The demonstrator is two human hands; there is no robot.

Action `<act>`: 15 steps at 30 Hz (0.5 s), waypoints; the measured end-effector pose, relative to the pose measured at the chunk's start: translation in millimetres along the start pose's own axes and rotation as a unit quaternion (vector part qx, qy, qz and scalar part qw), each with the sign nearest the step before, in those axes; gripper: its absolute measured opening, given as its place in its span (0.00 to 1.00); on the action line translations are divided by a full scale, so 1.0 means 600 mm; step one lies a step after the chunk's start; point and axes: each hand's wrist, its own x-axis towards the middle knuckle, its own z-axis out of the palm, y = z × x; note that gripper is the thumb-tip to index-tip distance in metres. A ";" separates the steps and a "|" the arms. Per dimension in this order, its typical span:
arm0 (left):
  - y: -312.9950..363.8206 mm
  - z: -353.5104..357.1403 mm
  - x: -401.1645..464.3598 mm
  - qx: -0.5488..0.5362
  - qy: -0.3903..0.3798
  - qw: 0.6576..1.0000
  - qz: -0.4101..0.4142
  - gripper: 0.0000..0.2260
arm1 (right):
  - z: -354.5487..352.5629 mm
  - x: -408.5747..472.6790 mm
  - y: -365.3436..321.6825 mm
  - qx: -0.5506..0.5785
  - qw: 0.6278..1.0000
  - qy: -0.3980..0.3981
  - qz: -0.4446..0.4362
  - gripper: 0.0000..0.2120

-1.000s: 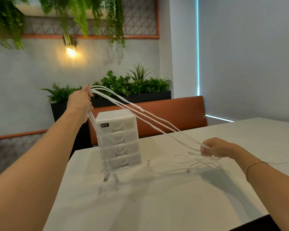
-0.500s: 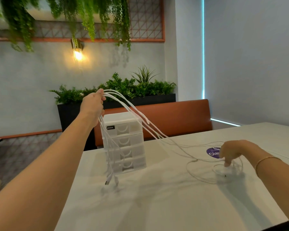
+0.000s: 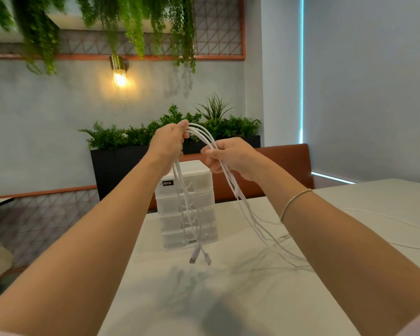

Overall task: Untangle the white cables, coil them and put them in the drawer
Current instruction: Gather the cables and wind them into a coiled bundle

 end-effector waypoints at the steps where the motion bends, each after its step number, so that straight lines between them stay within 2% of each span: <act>1: -0.001 -0.004 0.000 0.000 0.006 1.000 0.001 0.15 | 0.002 -0.003 0.005 0.046 0.999 0.004 0.005 0.09; 5: -0.020 -0.014 0.003 0.013 0.023 1.000 0.000 0.16 | 0.005 -0.017 0.030 0.101 0.994 -0.025 0.030 0.06; 10: -0.031 -0.037 0.010 0.000 0.071 0.997 -0.027 0.16 | -0.020 -0.049 0.087 0.061 0.989 -0.108 0.080 0.07; 15: -0.035 -0.033 0.006 0.024 0.075 0.997 -0.016 0.16 | -0.036 -0.068 0.122 0.022 0.989 -0.112 0.089 0.05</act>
